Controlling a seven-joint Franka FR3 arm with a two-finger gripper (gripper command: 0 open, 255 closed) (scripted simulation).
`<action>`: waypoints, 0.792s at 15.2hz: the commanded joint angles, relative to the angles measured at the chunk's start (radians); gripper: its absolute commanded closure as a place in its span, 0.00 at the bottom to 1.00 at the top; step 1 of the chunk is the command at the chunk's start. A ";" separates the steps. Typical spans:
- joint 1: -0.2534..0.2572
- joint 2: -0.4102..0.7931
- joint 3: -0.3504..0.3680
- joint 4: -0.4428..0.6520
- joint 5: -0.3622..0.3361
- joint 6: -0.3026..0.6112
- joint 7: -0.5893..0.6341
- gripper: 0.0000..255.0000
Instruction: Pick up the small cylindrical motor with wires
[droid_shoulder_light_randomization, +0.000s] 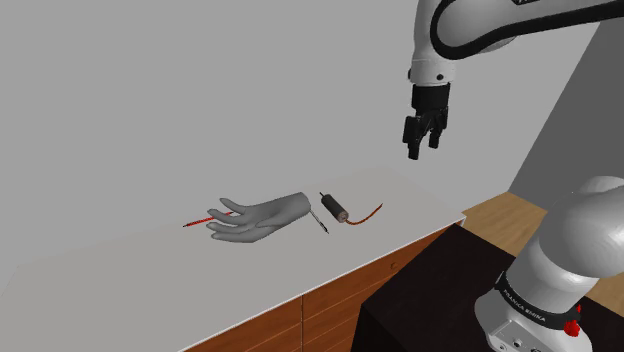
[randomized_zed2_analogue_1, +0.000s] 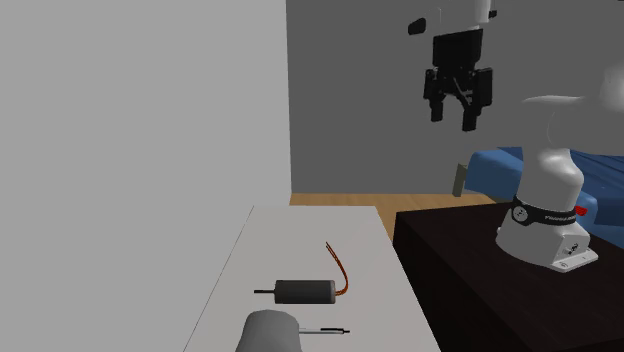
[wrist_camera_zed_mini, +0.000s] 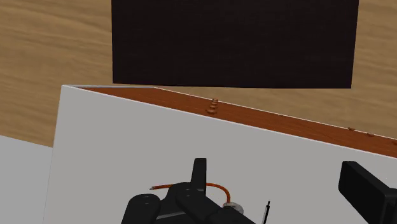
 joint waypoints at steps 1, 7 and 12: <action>-0.003 0.065 0.008 -0.001 0.001 0.071 0.011 0.00; -0.018 0.278 0.024 0.018 -0.010 0.271 0.038 0.00; -0.030 0.472 0.033 0.075 -0.032 0.413 0.067 0.00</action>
